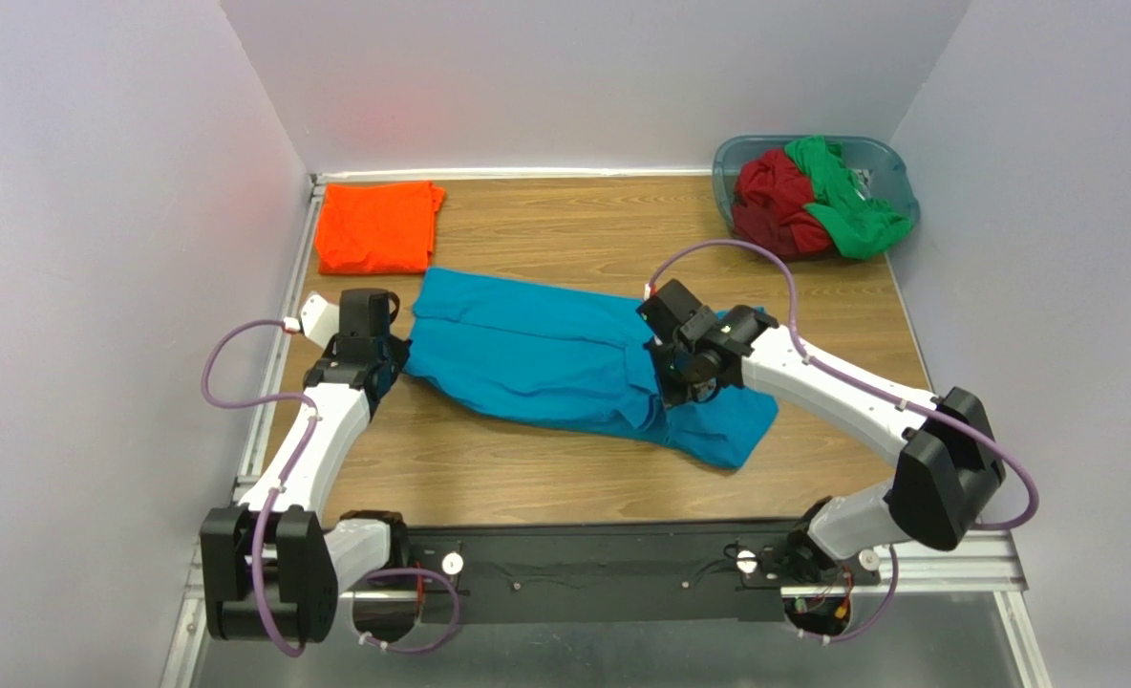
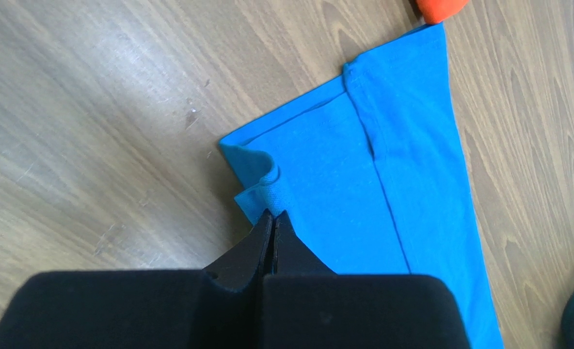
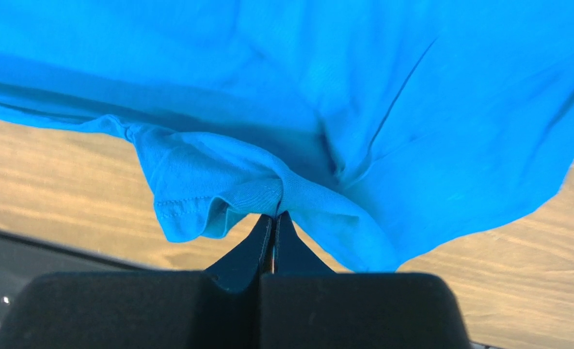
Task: Fold and stack the t-shirts
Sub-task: Fold the tshirt
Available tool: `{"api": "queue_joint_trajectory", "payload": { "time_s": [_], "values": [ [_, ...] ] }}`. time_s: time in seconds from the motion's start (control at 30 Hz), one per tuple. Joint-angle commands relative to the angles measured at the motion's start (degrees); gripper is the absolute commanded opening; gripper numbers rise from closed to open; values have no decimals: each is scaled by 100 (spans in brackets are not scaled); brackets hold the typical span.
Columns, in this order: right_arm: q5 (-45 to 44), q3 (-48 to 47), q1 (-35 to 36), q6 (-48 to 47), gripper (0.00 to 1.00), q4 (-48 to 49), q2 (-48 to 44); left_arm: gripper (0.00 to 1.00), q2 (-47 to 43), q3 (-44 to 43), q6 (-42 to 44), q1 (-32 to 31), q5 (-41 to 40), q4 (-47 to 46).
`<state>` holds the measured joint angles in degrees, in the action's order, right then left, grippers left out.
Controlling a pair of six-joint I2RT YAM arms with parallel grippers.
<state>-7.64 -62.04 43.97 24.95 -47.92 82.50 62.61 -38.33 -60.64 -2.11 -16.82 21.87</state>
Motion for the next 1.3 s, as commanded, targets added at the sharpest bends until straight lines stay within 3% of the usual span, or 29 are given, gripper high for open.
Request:
{"api": "queue_joint_trajectory", "payload": {
  "time_s": [0.0, 0.63, 1.13, 1.17, 1.2, 1.23, 1.27],
  "values": [
    [-238, -326, -177, -341, 1, -121, 152, 0, 216, -210, 70, -26, 29, -270],
    [-949, -1477, -1179, -878, 1, -147, 1163, 0, 1771, -1159, 351, -44, 73, -657],
    [-1284, -2092, -1584, -983, 1, 142, 2314, 0, 3354, -2196, 633, -70, 65, -684],
    [-1301, -2128, -1593, -1009, 1, 212, 2393, 2, 3380, -2214, 615, -70, -22, -675],
    [-1328, -2241, -1593, -1044, 1, 317, 2594, 12, 3398, -2284, 615, -70, -58, -632],
    [-1389, -2312, -1610, -1071, 1, 362, 2691, 34, 3442, -2311, 632, -70, -58, -605],
    [-1433, -2426, -1610, -1167, 1, 397, 2806, 47, 3442, -2337, 633, -70, -76, -587]
  ]
}}
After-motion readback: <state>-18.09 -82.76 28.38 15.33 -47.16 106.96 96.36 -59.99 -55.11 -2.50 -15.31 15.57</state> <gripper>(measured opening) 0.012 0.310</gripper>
